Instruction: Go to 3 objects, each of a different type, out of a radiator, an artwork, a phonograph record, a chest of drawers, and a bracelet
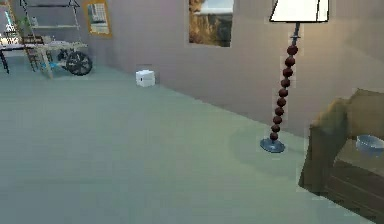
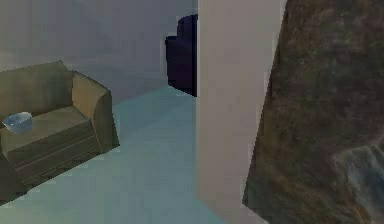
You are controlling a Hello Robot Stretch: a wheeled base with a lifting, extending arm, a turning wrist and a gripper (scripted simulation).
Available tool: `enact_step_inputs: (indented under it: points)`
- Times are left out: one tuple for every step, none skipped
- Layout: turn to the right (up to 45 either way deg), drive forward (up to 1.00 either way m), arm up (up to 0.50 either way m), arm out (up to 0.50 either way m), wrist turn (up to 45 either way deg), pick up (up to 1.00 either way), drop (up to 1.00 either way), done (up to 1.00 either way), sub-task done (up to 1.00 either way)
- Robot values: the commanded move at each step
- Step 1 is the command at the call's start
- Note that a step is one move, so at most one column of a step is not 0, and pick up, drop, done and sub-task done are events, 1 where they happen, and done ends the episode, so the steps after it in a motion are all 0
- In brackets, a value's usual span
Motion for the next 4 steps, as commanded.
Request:
enact_step_inputs:
  points:
    - [0.0, 0.4, 0.0, 0.0, 0.0, 0.0, 0.0, 0.0, 0.0]
    - [-45.0, 0.0, 0.0, 0.0, 0.0, 0.0, 0.0, 0.0, 0.0]
    - [-21.0, 0.0, 0.0, 0.0, 0.0, 0.0, 0.0, 0.0, 0.0]
    - [0.0, 1.0, 0.0, 0.0, 0.0, 0.0, 0.0, 0.0, 0.0]
